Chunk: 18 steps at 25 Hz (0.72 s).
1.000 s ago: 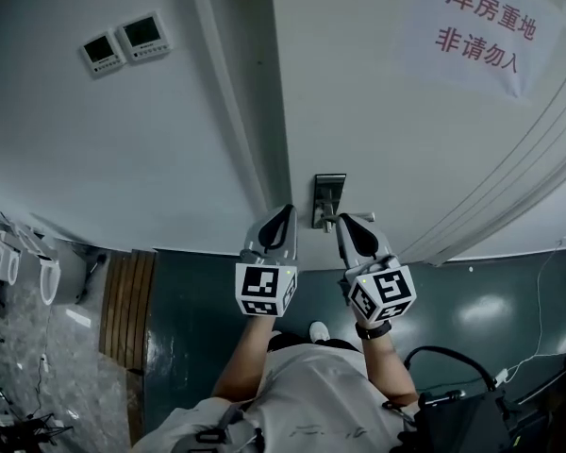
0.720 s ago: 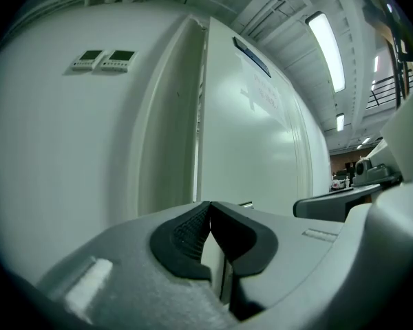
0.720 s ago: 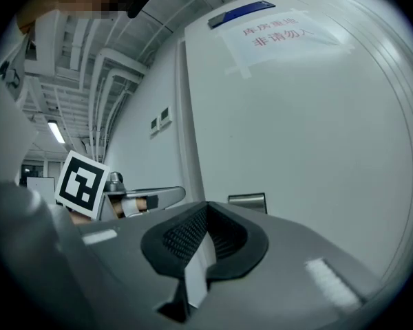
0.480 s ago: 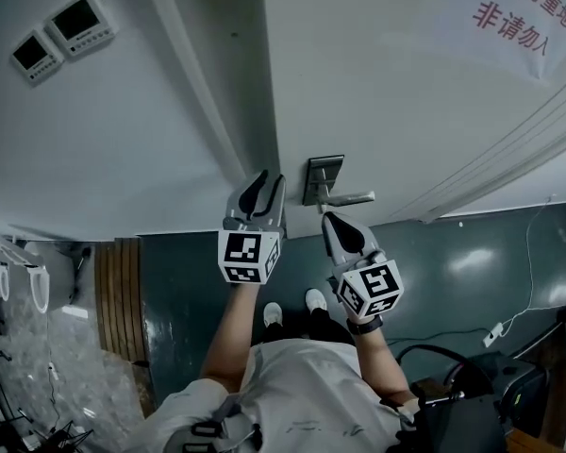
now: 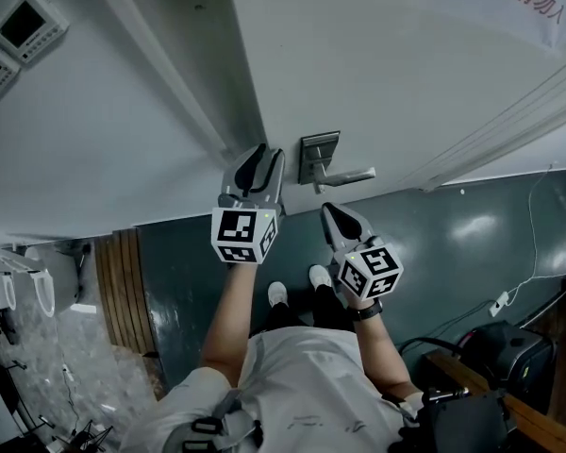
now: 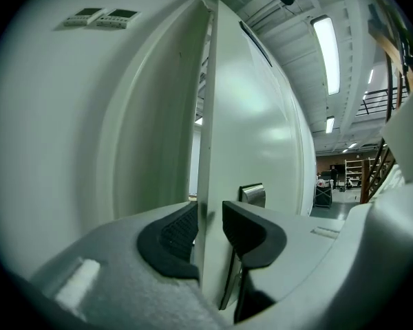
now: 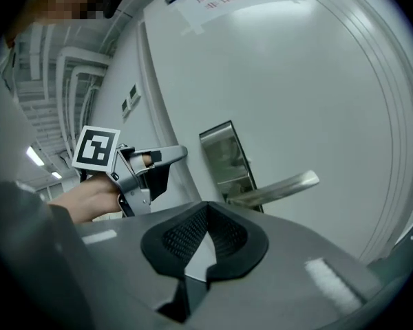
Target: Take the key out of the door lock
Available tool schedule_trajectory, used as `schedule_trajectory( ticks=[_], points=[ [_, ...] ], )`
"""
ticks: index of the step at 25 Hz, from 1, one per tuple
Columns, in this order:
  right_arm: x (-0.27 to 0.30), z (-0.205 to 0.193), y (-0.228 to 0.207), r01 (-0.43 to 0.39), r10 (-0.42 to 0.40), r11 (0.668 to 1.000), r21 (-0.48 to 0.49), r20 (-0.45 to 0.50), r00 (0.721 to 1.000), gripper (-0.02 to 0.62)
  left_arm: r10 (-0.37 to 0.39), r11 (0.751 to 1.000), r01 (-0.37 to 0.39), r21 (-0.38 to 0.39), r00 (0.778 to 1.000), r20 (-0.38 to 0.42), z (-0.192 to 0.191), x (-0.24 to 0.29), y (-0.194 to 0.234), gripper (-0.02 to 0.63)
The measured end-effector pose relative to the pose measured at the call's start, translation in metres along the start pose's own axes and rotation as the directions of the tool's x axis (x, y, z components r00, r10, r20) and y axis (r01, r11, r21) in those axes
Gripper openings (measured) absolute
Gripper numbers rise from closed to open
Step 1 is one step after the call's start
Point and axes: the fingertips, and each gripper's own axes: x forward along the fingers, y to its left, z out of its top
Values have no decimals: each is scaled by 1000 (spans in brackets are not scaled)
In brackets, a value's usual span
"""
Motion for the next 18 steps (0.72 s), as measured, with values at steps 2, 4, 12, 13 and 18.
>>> schedule_trajectory(
  ticks=[2,4,12,13,18],
  points=[
    [2,-12,-7,5,-4,998,59,-9,1000,5,10,1000,-10,-1,1000,3,0,2,2,97],
    [4,-21,-13,-3,4,992,129,-13,1000,5,5,1000,-5,-5,1000,-1,0,4,1,97],
    [8,-46,-34,0,6,957,289,-19,1000,5,-1,1000,1,-9,1000,-20,0,6,1,84],
    [9,-50,-37,12,-6,960,279,-25,1000,5,0,1000,0,-10,1000,-22,0,6,1,84],
    [17,-74,-53,57,-44,961,272,-52,998,6,6,1000,-7,-15,1000,-25,-1,7,2,83]
  ],
)
